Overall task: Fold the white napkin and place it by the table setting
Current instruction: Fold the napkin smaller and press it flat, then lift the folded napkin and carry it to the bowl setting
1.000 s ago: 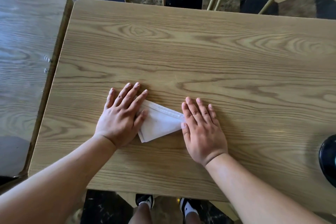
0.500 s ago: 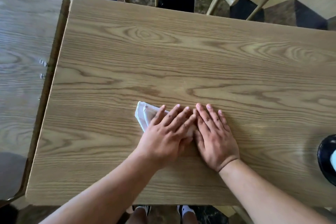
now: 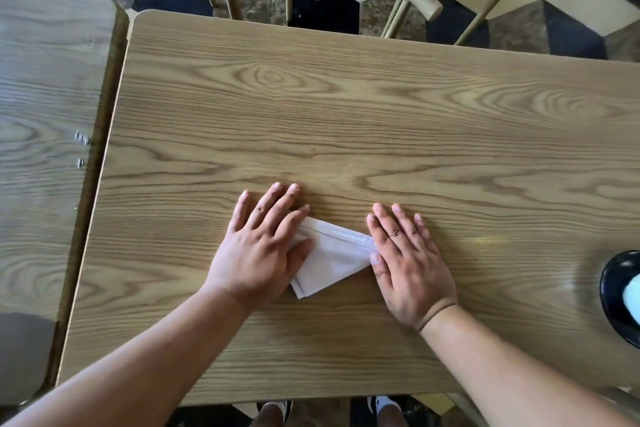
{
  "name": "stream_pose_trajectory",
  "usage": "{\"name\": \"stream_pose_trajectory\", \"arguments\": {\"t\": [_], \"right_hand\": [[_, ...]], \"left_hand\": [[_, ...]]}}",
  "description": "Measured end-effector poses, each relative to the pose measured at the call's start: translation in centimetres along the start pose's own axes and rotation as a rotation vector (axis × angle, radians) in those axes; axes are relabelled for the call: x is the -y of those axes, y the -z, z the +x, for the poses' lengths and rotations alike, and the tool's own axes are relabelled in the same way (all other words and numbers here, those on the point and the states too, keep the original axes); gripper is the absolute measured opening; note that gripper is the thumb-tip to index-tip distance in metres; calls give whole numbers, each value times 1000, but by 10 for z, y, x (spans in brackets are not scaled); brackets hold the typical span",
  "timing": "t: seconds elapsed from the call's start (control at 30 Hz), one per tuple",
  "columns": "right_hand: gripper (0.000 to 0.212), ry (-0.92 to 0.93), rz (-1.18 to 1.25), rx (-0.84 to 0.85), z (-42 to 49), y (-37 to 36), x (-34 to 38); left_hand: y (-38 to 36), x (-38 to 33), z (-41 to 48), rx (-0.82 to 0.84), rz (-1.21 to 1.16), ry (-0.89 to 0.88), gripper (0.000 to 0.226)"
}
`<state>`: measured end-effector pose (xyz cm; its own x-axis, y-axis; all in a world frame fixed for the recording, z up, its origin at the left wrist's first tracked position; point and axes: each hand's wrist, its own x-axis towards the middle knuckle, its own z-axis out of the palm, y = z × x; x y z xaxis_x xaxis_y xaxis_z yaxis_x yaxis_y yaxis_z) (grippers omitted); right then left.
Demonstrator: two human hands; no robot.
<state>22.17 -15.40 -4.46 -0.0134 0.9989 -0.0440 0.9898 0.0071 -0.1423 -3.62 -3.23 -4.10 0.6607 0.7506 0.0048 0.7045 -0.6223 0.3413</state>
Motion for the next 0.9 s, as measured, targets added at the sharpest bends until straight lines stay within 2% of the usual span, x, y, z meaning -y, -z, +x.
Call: {"name": "stream_pose_trajectory", "arguments": {"t": [0.2, 0.3, 0.37, 0.47, 0.53, 0.63, 0.7, 0.73, 0.8, 0.87, 0.9], "right_hand": [[59, 7, 33, -37, -1, 0, -1], [58, -2, 70, -60, -1, -3, 0], [59, -24, 115, -54, -1, -2, 0], [61, -54, 231, -1, -1, 7, 2], [60, -138, 427, -21, -13, 16, 1], [58, -416, 745, -61, -47, 40, 1], [65, -650, 1010, 91, -67, 65, -4], [63, -783, 1222, 187, -73, 75, -10], [41, -974, 1687, 326, -81, 94, -21], [22, -985, 1836, 315, -87, 108, -37], [17, -1000, 1844, 264, -89, 112, -45]], "left_hand": [[-2, -6, -4, -109, 3, -13, 36], [13, -21, -4, -107, 79, 71, 34], [34, -40, -3, 14, 105, 255, 31], [59, -69, -2, 244, -38, 659, 32], [66, -92, -4, 278, -218, 807, 32], [63, -130, -5, 171, -769, 992, 32], [57, -161, -1, 142, -1105, 1050, 23], [52, -178, 2, 156, -1204, 1031, 19], [43, -211, 8, 209, -1292, 969, 16], [35, -243, 17, 250, -1297, 924, 26], [33, -257, 22, 262, -1294, 896, 39]]}}
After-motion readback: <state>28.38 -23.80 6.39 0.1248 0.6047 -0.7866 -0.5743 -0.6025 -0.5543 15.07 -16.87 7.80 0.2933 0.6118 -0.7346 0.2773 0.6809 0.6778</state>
